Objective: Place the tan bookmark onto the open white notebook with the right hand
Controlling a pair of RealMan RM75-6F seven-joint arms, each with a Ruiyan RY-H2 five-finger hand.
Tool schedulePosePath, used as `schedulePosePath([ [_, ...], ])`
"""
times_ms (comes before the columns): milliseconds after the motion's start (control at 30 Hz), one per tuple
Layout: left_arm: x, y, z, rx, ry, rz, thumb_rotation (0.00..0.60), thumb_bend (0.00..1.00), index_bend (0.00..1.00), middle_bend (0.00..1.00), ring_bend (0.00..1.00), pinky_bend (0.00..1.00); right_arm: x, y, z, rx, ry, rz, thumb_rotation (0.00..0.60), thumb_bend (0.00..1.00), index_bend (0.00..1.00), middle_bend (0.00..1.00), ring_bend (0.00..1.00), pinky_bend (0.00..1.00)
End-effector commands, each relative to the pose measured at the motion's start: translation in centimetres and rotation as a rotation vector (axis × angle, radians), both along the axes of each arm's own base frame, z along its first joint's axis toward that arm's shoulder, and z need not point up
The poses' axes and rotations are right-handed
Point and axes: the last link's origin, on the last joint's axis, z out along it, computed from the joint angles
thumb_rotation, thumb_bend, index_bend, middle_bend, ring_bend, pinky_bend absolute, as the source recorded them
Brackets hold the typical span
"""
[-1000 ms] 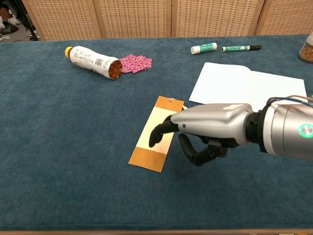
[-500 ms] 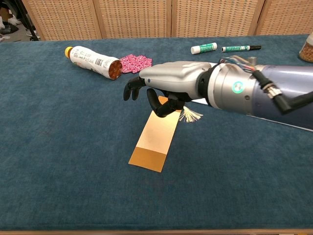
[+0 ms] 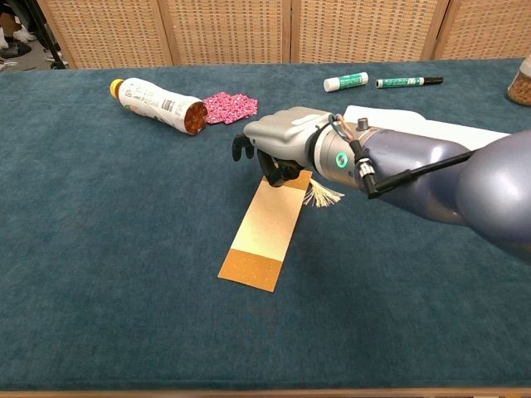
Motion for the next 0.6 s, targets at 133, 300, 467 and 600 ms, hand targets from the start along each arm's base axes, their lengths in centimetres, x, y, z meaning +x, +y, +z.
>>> schedulePosePath([
  [133,0.1,0.1,-0.1,-0.005,0.004,-0.002,0.600,0.00,0.00,0.00,0.00,0.00,-0.7,0.1,-0.7,0.010,0.010,-0.009,0.600,1.00,0.21,0.21,0.07,0.10],
  [300,0.2,0.0,-0.1,-0.001,0.001,-0.004,0.600,0.00,0.00,0.00,0.00,0.00,-1.2,0.0,-0.8,-0.005,0.052,0.006,0.600,1.00,0.21,0.22,0.07,0.10],
  [467,0.1,0.0,-0.1,-0.002,0.002,-0.002,0.600,0.00,0.00,0.00,0.00,0.00,-2.2,0.2,-0.7,-0.004,0.111,0.016,0.600,1.00,0.22,0.23,0.07,0.10],
  [600,0.2,0.0,-0.3,-0.005,0.007,-0.005,0.600,0.00,0.00,0.00,0.00,0.00,-2.5,0.7,-0.2,0.008,0.137,0.023,0.600,1.00,0.23,0.24,0.07,0.10],
])
